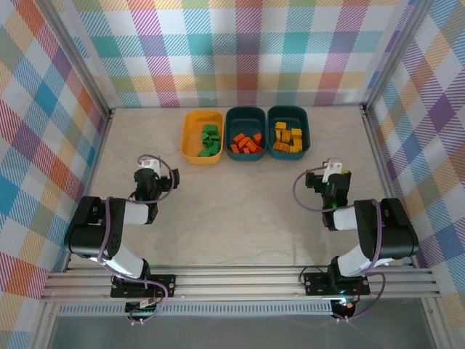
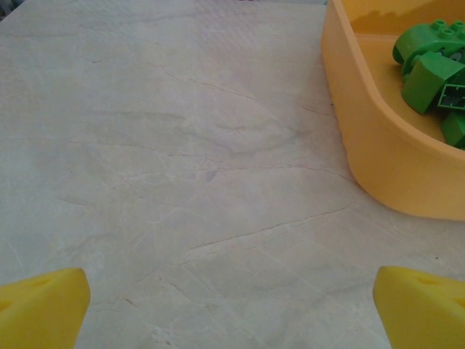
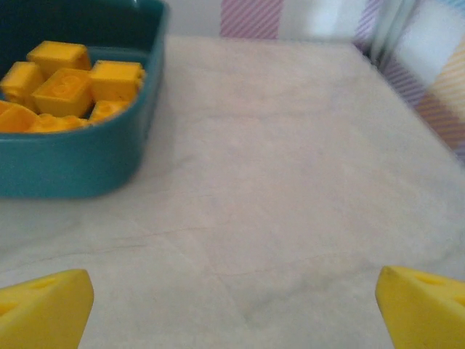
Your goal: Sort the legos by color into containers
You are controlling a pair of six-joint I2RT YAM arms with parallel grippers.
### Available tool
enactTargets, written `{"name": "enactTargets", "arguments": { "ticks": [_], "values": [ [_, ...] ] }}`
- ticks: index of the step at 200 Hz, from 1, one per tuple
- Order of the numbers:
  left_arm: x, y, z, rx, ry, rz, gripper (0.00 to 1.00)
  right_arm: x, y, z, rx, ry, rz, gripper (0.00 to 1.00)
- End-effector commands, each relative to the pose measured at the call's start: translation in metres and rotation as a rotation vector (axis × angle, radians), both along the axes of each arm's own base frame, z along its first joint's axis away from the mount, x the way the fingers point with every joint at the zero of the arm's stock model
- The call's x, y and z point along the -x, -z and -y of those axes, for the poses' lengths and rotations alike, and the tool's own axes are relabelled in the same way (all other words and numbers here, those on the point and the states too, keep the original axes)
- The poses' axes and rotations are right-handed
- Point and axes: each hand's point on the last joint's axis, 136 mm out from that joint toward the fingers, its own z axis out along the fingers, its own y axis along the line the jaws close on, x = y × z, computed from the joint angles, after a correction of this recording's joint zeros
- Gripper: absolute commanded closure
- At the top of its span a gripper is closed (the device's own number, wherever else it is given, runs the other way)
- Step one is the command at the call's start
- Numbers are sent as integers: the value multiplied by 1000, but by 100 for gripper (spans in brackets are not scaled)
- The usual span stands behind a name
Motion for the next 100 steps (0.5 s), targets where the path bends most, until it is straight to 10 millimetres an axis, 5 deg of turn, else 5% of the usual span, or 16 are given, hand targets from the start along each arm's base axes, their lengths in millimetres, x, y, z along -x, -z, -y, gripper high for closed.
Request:
{"name": "enactTargets", "arguments": {
  "ticks": [1, 100],
  "values": [
    [0, -2, 2, 13, 6, 2, 0, -14, -7, -11, -145, -67, -19, 0],
    [-1, -2, 1, 12, 5, 4, 0, -15, -7, -26, -138, -163, -26, 0]
  ]
}}
